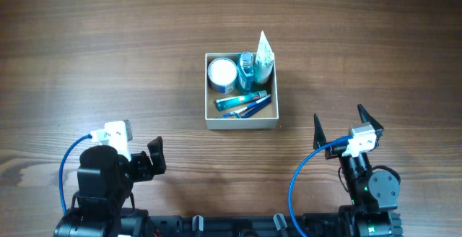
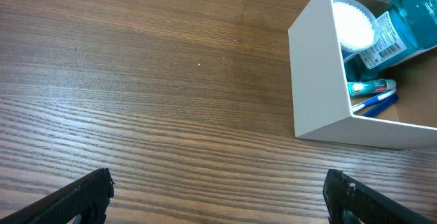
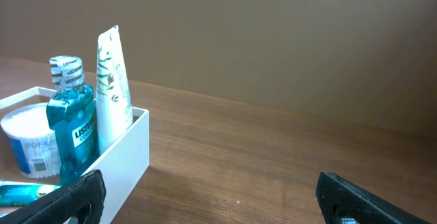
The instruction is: Pack container
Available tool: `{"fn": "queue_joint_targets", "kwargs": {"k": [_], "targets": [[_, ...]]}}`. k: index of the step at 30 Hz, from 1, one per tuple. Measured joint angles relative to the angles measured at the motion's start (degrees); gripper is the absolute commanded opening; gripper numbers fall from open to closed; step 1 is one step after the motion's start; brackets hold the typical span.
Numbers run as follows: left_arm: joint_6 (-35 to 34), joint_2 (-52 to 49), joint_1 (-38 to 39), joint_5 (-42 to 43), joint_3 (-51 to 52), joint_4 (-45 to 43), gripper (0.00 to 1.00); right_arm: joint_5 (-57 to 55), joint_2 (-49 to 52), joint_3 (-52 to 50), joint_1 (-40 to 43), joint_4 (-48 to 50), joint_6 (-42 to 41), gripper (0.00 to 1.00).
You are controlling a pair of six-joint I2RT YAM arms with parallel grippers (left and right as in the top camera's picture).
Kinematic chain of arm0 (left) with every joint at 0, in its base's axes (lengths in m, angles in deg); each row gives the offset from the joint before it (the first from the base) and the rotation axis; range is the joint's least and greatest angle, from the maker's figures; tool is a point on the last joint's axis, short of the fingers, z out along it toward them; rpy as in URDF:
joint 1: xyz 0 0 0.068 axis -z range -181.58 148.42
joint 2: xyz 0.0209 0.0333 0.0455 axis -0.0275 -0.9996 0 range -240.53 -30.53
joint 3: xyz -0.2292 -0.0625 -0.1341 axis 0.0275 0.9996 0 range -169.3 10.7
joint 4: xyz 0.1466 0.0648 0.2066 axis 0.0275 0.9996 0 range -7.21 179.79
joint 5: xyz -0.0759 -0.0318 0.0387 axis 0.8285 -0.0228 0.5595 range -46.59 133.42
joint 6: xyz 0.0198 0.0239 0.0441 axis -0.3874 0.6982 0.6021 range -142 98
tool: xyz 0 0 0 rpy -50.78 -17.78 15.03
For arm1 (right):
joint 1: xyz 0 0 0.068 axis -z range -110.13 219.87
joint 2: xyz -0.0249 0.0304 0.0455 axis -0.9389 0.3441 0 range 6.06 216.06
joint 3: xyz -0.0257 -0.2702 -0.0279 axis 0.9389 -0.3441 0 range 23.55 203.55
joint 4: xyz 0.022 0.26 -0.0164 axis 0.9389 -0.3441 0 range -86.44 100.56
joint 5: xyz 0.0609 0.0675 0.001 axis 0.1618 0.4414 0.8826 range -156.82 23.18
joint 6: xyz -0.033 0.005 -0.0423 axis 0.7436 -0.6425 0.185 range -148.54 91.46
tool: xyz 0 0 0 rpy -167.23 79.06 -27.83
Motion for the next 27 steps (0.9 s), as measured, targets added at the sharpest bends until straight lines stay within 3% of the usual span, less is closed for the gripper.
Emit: {"fn": "queue_joint_targets", "kwargs": {"k": [27], "targets": [[0.0, 3.1, 0.3, 0.0, 0.5, 0.9, 1.0, 0.0, 0.1, 0.0, 0.0, 0.0, 0.3, 1.0]]}}
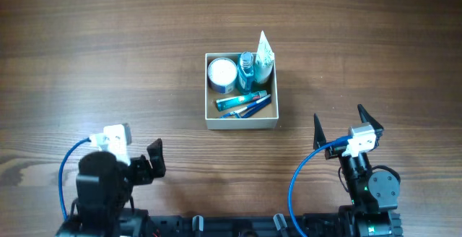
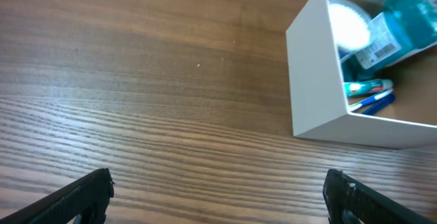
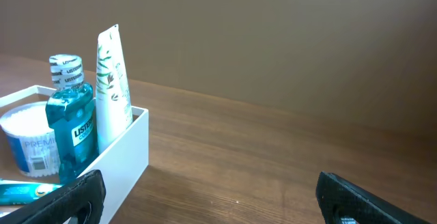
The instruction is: Pack container
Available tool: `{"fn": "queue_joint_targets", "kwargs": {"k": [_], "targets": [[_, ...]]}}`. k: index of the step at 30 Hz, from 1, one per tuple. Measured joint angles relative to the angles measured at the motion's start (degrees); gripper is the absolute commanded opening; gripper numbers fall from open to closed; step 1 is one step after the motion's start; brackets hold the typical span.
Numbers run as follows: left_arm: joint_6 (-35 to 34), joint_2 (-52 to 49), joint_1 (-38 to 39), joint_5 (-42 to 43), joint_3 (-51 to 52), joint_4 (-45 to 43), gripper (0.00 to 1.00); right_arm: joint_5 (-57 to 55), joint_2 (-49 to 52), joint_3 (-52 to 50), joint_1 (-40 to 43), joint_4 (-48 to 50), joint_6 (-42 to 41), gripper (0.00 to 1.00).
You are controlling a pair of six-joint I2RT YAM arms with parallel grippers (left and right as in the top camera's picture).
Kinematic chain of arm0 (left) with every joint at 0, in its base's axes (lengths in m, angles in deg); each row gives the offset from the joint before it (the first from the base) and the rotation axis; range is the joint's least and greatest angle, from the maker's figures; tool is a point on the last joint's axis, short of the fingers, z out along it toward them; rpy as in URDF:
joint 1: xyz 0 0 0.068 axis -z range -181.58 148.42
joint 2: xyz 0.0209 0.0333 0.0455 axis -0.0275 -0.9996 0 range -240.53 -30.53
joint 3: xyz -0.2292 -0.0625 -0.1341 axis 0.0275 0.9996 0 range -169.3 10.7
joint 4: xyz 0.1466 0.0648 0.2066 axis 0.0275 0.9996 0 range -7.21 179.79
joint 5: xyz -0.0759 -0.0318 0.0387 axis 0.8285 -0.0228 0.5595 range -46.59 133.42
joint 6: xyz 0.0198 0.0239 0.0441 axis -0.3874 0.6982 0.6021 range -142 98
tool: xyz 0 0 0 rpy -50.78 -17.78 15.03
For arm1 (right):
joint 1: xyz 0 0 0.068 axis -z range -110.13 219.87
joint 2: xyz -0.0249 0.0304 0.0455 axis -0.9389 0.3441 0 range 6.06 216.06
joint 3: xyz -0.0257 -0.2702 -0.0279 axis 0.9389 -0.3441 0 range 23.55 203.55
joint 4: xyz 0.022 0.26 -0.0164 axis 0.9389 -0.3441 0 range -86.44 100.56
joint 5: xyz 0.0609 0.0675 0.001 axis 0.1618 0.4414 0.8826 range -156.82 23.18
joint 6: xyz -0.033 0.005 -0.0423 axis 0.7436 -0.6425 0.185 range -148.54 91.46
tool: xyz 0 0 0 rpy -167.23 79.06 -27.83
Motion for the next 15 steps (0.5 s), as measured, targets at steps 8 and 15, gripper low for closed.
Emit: {"fn": "queue_joint_targets", "kwargs": {"k": [8, 15], "targets": [[3.8, 17.0, 0.4, 0.0, 19.2, -28.4, 1.0, 0.0, 0.1, 0.0, 0.0, 0.0, 0.0, 1.0], [8.3, 19.1, 0.5, 0.0, 33.9, -58.5, 1.0, 0.0, 0.2, 0.0, 0.0, -0.1, 0.2, 1.0]]}}
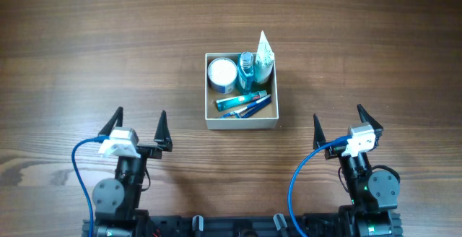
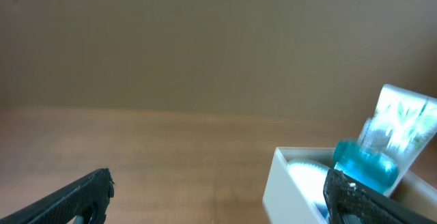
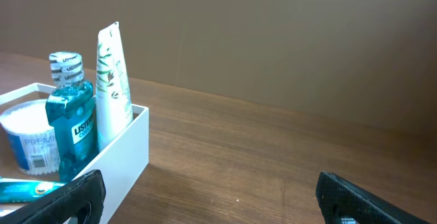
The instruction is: Pack container
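A white square box (image 1: pixel 242 123) stands mid-table. It holds a white round tub (image 1: pixel 221 74), a blue mouthwash bottle (image 1: pixel 247 67), a white tube (image 1: pixel 265 52) standing upright, and a toothpaste tube and blue pens (image 1: pixel 242 104) lying flat. My left gripper (image 1: pixel 138 123) is open and empty at the near left, level with the table, facing the box (image 2: pixel 287 183). My right gripper (image 1: pixel 338 121) is open and empty at the near right, with the box (image 3: pixel 123 152) at its left.
The wooden table (image 1: pixel 86 42) stretches all round the box. Both arm bases sit at the near edge, with blue cables (image 1: pixel 296 183) looping beside them.
My left arm has drawn back and levelled out: its camera looked down at the table and box side, and now looks across the table. The right arm has not moved.
The box stood packed with the same items at every moment. My left gripper was open, tilted down near the box's left, then slightly further back, and now rests level at the near left. The right gripper stayed open in place.
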Available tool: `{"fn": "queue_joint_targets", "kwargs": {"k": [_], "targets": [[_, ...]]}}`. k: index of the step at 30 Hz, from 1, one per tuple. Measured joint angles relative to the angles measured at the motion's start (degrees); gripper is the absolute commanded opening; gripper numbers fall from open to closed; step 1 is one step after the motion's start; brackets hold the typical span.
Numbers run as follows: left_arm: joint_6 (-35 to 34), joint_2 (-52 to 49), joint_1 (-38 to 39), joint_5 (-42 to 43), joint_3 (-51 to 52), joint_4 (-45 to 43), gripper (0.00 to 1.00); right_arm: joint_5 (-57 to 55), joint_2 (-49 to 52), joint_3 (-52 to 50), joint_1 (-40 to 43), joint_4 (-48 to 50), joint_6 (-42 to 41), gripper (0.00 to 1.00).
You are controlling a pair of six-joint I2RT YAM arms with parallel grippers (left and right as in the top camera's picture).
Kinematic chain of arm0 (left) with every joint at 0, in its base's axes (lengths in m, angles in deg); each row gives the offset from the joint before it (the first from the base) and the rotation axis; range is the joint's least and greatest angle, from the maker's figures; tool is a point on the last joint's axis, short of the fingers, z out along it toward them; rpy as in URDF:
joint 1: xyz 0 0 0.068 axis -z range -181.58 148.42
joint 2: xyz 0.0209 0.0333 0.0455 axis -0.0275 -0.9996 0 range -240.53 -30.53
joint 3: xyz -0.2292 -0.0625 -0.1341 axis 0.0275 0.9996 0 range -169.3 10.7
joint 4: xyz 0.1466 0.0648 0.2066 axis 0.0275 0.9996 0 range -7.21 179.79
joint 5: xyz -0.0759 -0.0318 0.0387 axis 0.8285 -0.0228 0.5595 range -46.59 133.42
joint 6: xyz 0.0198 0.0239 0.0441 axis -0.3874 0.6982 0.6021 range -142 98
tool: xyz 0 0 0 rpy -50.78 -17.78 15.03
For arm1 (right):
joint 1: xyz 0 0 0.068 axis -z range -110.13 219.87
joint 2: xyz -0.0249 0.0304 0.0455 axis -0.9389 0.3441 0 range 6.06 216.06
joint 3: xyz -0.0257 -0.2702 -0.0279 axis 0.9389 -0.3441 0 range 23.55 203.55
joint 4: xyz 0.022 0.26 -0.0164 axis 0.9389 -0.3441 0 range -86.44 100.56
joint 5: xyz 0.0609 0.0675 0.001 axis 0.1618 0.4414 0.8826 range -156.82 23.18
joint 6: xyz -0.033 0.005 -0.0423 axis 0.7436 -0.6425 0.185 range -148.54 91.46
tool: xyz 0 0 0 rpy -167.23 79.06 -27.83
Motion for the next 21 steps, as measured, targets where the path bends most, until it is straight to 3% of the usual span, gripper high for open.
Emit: {"fn": "queue_joint_targets", "kwargs": {"k": [4, 21], "targets": [[0.2, 0.0, 0.0, 0.2, 0.6, 7.7, 1.0, 0.0, 0.0, 0.0, 0.0, 0.0, 0.0, 1.0], [0.2, -0.1, 0.0, 0.2, 0.7, 7.9, 1.0, 0.0, 0.0, 0.0, 0.0, 0.0, 0.0, 1.0]]}}
